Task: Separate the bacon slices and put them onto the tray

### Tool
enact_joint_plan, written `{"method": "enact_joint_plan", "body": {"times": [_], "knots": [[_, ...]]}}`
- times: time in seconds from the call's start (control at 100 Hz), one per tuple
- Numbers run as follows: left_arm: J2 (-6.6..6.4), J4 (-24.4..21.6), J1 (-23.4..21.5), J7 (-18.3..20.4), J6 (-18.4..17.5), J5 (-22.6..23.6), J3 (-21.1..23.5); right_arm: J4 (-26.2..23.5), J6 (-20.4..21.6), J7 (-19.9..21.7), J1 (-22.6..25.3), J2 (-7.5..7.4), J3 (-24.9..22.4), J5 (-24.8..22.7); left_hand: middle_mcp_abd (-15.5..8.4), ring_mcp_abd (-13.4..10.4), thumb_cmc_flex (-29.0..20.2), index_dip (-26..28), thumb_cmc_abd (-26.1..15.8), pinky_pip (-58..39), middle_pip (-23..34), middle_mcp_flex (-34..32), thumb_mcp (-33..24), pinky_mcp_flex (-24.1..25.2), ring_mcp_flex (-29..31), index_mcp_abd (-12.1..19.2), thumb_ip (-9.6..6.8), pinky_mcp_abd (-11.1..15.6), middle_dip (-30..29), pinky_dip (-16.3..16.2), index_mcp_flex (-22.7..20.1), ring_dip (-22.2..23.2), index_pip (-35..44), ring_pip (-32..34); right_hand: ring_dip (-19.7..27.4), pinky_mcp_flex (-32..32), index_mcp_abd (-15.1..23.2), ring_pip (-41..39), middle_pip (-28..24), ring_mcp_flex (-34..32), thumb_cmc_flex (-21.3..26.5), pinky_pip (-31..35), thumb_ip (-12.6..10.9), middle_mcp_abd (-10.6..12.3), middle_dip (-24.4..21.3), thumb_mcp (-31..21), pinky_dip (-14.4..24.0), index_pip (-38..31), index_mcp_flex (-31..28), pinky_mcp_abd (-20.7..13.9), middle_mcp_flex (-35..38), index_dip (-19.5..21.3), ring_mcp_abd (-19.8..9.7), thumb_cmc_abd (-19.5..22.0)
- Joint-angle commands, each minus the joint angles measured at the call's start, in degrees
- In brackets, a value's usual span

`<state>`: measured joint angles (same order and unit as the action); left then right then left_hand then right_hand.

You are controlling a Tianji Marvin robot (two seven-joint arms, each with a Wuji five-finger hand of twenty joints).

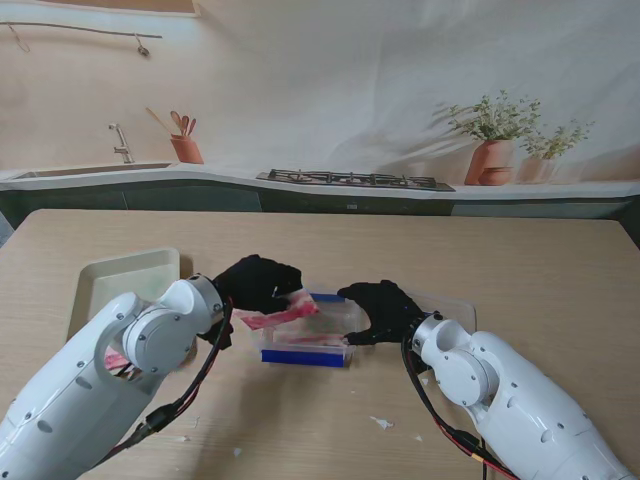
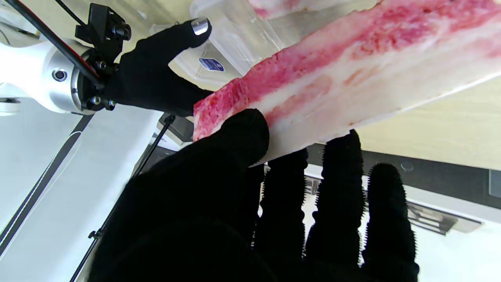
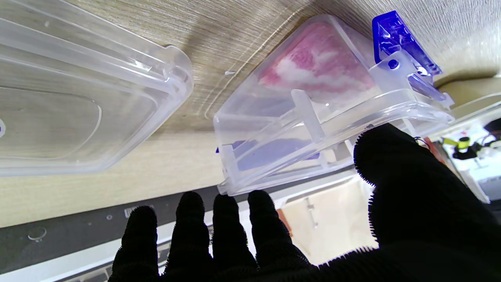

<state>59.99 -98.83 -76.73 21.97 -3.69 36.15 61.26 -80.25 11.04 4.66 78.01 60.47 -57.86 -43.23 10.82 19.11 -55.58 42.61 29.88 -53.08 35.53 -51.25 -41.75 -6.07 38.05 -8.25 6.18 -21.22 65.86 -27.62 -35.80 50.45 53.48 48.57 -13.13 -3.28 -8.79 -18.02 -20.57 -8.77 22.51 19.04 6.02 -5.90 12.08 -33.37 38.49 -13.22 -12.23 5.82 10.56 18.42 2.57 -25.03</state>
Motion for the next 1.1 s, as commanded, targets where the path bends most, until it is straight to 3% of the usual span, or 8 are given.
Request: {"method": "enact_joint_plan", "body": {"times": [0.0, 0.31, 0.54, 0.81, 1.09], "knots": [[-0.92, -1.92, -0.72, 1.45, -0.35, 0.64, 2.14, -0.19, 0.15, 0.82, 0.4, 0.36, 0.11, -0.05, 0.31, 0.67, -2.03, 1.32, 0.09, -2.09, 2.42, -2.0, -3.94, -0.04, 1.08, 0.87, -0.3, -1.71, 2.06, -0.86, -1.8, 1.18, 3.54, 0.87, -0.27, -0.15, -0.33, -0.23, -0.69, 1.56, -0.1, -0.19, 0.37, 1.17, 0.07, -1.02, 1.1, -0.32, 0.66, 0.29, -0.34, 0.44, -1.33, -0.32], [-1.88, -5.24, -5.86, 4.92, -4.66, 3.9, 14.42, -0.21, -0.05, 0.92, 0.31, 0.36, 0.26, -0.02, 0.18, 0.46, -2.18, 1.55, -0.25, -2.02, 2.2, -1.76, -3.46, -0.35, 0.87, 1.01, -0.4, -1.46, 2.26, -0.88, -1.52, 1.25, 3.42, 0.46, -0.26, -0.15, -0.38, -0.2, -0.68, 1.58, -0.07, -0.18, 0.36, 1.18, 0.07, -0.93, 1.11, -0.31, 0.62, 0.24, -0.35, 0.42, -1.34, -0.19], [-2.53, -4.82, -8.46, 7.0, -7.98, 8.0, 21.23, -0.3, -0.37, 1.2, 0.14, 0.33, 0.67, -0.01, -0.08, 0.12, -2.22, 1.75, -0.58, -1.81, 2.07, -1.5, -3.08, -0.28, 0.69, 1.26, -0.55, -1.19, 2.43, -0.82, -1.24, 1.33, 3.36, 0.24, -0.25, -0.17, -0.32, -0.2, -0.66, 1.56, -0.13, -0.17, 0.35, 1.19, 0.06, -0.88, 1.12, -0.3, 0.66, 0.28, -0.4, 0.41, -1.39, -0.11], [-3.12, -1.9, -9.82, 8.35, -11.04, 14.06, 25.72, -0.32, -0.52, 1.24, -0.05, 0.34, 1.08, -0.01, -0.53, -0.34, -2.29, 2.1, -0.98, -1.19, 1.95, -0.97, -2.41, 0.02, 0.19, 1.8, -0.85, -0.45, 2.79, -0.55, -0.85, 1.55, 3.46, -0.18, -0.26, -0.16, -0.29, -0.2, -0.73, 1.57, -0.09, -0.16, 0.34, 1.19, 0.09, -0.75, 1.12, -0.33, 0.66, 0.29, -0.35, 0.41, -1.33, -0.06], [-3.83, 3.41, -9.03, 10.7, -12.33, 18.01, 26.35, -0.4, -0.81, 1.23, -0.03, 0.36, 1.23, -0.01, -0.99, -1.0, -2.39, 2.13, -1.23, -0.95, 1.74, -0.57, -1.87, 0.4, -0.38, 2.48, -1.1, 0.91, 2.75, -0.43, -0.52, 1.62, 3.51, -0.72, -0.25, -0.2, -0.27, -0.19, -0.73, 1.56, -0.04, -0.16, 0.32, 1.21, 0.09, -0.67, 1.13, -0.35, 0.63, 0.24, -0.38, 0.42, -1.4, 0.01]]}}
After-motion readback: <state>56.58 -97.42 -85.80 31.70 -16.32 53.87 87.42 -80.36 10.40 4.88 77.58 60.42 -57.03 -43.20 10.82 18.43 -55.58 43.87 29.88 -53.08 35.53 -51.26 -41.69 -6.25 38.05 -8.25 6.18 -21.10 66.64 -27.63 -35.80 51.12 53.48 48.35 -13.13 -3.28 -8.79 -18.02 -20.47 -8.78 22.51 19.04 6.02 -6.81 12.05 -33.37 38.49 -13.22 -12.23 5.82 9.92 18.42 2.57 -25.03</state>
